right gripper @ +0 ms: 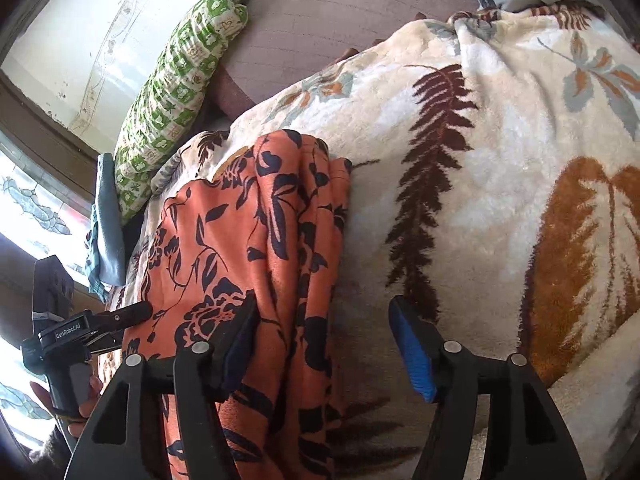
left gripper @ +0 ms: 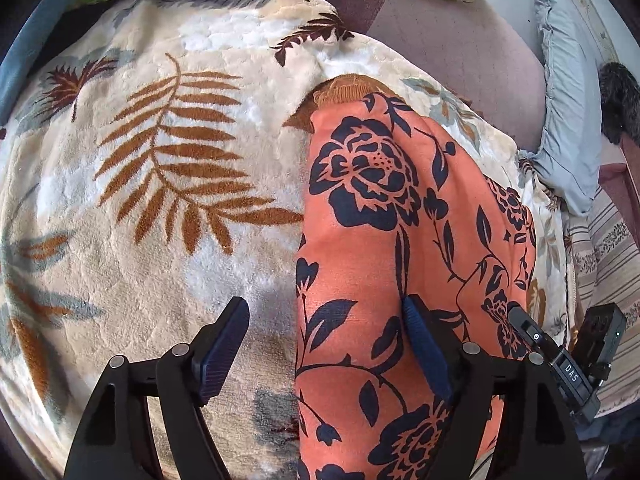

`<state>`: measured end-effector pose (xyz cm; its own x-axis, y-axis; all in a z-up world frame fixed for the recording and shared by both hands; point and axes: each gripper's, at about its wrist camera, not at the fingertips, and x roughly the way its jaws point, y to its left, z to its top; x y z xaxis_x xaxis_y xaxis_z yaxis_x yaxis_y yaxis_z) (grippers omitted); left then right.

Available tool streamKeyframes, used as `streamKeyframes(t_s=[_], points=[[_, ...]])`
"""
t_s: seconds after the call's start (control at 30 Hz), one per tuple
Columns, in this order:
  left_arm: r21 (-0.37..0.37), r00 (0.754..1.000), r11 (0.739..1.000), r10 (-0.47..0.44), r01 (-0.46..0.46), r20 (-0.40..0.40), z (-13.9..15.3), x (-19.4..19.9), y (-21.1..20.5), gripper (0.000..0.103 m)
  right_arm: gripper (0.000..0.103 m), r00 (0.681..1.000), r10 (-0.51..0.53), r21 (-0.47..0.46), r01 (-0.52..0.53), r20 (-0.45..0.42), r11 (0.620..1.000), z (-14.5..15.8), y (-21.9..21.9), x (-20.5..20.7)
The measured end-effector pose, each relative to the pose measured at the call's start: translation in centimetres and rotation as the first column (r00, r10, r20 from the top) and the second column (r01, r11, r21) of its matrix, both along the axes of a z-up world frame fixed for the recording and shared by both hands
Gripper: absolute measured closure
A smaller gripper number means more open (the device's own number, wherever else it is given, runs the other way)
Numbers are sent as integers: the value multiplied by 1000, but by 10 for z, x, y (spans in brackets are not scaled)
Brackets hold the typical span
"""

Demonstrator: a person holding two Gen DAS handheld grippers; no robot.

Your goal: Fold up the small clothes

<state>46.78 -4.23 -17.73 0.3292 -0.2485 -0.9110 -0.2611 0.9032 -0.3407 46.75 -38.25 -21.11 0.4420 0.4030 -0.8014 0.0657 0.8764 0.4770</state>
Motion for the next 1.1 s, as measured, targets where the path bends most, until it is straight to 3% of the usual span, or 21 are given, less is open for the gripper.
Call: streamKeyframes(t_s=[0.1,0.23,0.47,0.67,0.8,0.97,1.1], points=[[-25,999,999,30,-30,-16,-9,1,5,12,34,1000,1,-15,-1,10,1000,1,3,0],[-77,997,995,65,-67,-37,-8,-1,11,15,32,1000,-4,-53,3,-12,999,14,7,-2],[-26,999,999,41,-41,16,28,-28,-9,16,30,999,33,-199,-35,-11,979,55,16,-30],[86,998,996,-11,6,62,62,-64,-42,16,17,998,23,-365,-44,-62,930,73,26,-70],[197,996,980,-45,28,83,81,-101,-56,16,16,995,0,-397,-38,-97,917,81,31,-97],[355,982,935,-72,5,177,107,-156,-76,16,16,998,29,-404,-47,-50,914,103,49,-136],[464,969,886,-103,-13,225,116,-197,-92,15,2,993,112,-522,-108,-25,846,120,78,-160]])
